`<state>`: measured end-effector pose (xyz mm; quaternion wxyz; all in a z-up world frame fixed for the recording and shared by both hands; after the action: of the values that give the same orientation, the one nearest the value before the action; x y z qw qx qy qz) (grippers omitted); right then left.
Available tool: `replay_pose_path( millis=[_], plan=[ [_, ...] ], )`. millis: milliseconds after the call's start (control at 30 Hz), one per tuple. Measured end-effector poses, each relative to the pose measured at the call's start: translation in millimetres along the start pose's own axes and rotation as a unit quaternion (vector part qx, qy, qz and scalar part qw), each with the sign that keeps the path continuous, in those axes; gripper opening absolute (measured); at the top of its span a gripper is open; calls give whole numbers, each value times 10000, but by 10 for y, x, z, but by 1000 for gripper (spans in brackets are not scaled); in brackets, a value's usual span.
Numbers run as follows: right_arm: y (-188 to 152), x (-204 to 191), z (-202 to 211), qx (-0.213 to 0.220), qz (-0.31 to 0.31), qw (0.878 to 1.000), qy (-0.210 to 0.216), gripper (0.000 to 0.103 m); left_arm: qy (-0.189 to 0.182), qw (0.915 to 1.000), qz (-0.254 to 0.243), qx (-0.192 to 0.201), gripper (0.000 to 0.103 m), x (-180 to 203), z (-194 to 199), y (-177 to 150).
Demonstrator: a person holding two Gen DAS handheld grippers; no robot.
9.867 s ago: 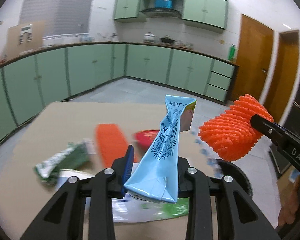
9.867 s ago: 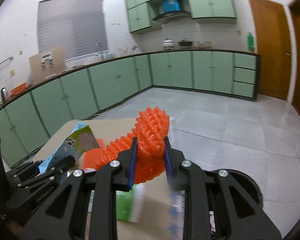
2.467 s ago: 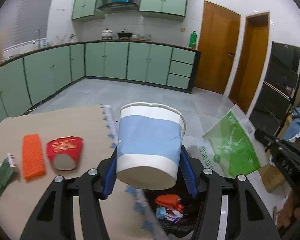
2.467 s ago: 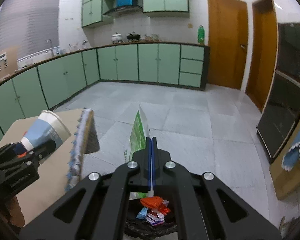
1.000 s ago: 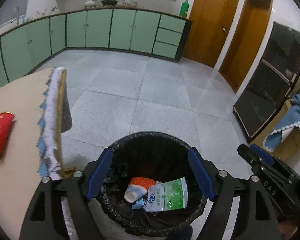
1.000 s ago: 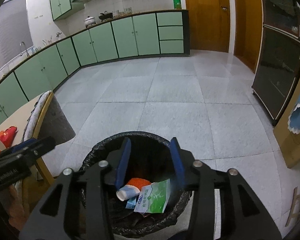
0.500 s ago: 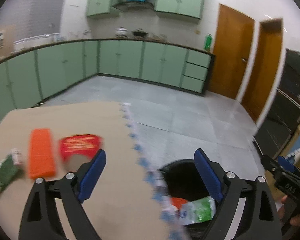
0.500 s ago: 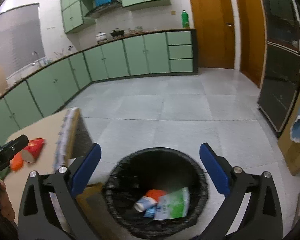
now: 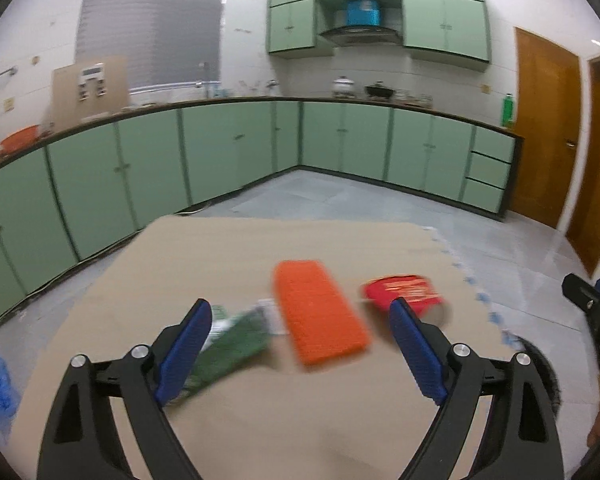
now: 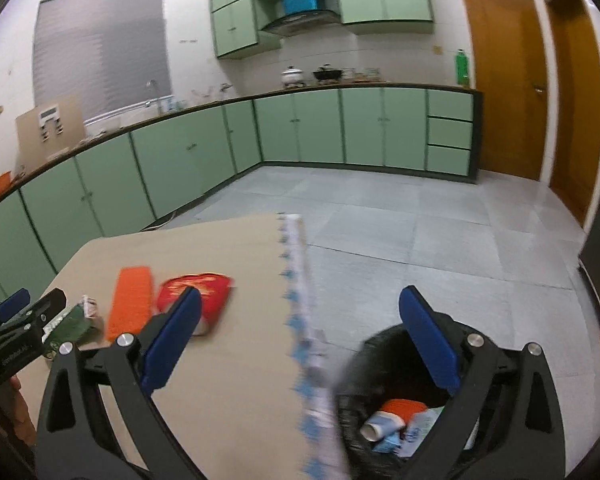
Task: Collect trash
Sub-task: 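Return to the table and grasp the green milk carton with the left tool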
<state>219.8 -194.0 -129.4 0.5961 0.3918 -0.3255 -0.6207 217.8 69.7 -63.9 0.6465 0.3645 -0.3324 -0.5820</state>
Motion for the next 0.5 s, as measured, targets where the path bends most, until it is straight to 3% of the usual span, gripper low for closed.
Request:
replay_pose_path(
  millis=[200, 500],
  plan=[
    [11, -476, -280, -153, 204, 9996, 125, 96, 320, 9991, 138, -246, 88, -537, -224, -101],
    [-19, -768, -615, -344, 255, 9990, 103, 96, 68, 9976, 128, -674, 88, -737, -510, -231]
  ],
)
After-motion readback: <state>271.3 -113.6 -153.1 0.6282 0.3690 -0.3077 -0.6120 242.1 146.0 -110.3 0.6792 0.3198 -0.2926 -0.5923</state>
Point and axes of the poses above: each gripper's, at about its wrist camera, not at the fingertips, and z roughly against the way its jaws point, x to its right, y to its top, the point moved 2 cm from there along -z, roughly the way its jaws point
